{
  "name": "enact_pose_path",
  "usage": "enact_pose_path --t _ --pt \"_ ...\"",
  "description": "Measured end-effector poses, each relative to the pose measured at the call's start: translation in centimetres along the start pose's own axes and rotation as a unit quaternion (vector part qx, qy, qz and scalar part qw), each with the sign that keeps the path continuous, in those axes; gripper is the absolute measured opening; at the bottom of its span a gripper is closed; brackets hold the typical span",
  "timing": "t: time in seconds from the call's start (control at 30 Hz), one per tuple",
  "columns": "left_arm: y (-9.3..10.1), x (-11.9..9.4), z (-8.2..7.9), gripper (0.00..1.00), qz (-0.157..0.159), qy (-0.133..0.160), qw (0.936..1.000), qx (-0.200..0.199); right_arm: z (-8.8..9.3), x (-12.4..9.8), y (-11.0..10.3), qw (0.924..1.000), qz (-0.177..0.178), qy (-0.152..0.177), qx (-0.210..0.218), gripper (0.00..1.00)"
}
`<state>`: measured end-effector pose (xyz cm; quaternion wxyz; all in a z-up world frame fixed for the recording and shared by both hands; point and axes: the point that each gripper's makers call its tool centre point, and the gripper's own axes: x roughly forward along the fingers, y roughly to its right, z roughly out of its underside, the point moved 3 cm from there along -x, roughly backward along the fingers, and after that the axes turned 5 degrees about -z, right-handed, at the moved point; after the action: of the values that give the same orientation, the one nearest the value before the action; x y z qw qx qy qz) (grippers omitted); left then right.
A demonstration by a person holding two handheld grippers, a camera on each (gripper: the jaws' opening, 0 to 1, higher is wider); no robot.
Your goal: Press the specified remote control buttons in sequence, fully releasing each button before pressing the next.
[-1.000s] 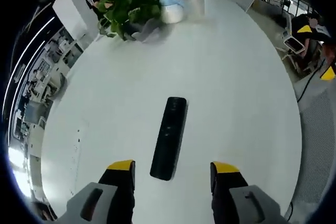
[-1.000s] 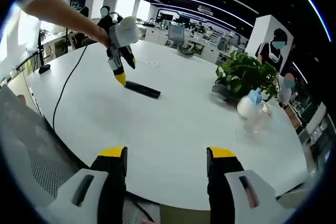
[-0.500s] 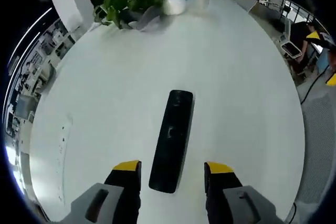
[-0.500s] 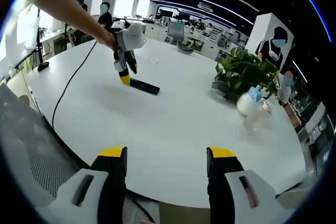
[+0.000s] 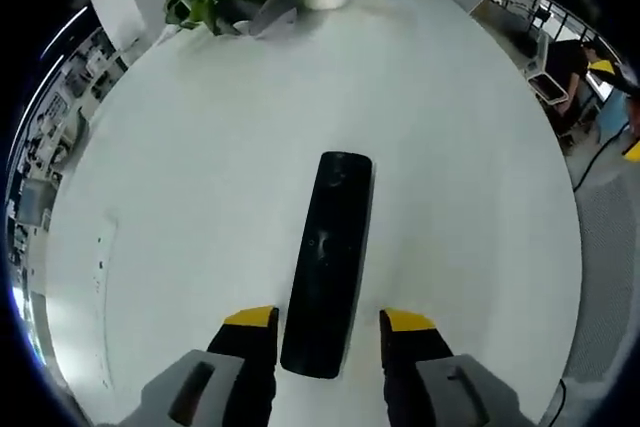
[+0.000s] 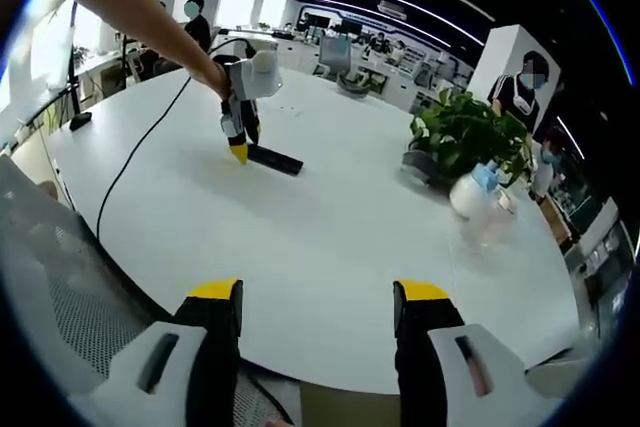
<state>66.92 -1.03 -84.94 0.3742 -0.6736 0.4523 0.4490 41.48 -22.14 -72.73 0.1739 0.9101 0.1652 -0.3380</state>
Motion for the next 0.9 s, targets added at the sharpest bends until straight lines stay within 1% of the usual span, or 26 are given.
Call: enact_pose_path --t 0.13,0.27,0.4,0.57,0.67,0.73,0.9 --pt "0.0 0.1 0.0 0.42 0.010 -0.004 0.9999 -0.005 0.1 0.1 0.0 1.0000 -0.001 -0.003 -0.003 0.63" --pt "0.1 0.1 0.0 0.42 0.011 -0.003 0.9999 0.003 0.1 0.1 0.0 1.0000 0.000 -0.003 -0.004 0.63" --pt "0.0 0.1 0.0 0.42 0.017 0.007 0.9997 0.017 0.0 0.1 0.0 1.0000 -0.002 -0.001 -0.004 0.63" --pt "0.1 0.1 0.0 0.42 0.016 0.003 0.9997 0.018 -0.1 0.0 -0.1 1.0000 -0.002 0.003 -0.006 0.63" --pt "0.0 0.1 0.1 0.41 0.017 0.008 0.9997 0.018 -0.1 0.0 0.0 1.0000 -0.002 0.005 -0.003 0.63" --pt "0.2 0.0 0.1 0.39 0.017 0.010 0.9996 0.020 -0.1 0.0 0.0 1.0000 -0.002 0.006 -0.004 0.63" --pt "1.1 -0.2 0.1 0.30 0.022 0.017 0.9987 0.043 -0.1 0.0 0.0 1.0000 -0.001 0.005 -0.001 0.63"
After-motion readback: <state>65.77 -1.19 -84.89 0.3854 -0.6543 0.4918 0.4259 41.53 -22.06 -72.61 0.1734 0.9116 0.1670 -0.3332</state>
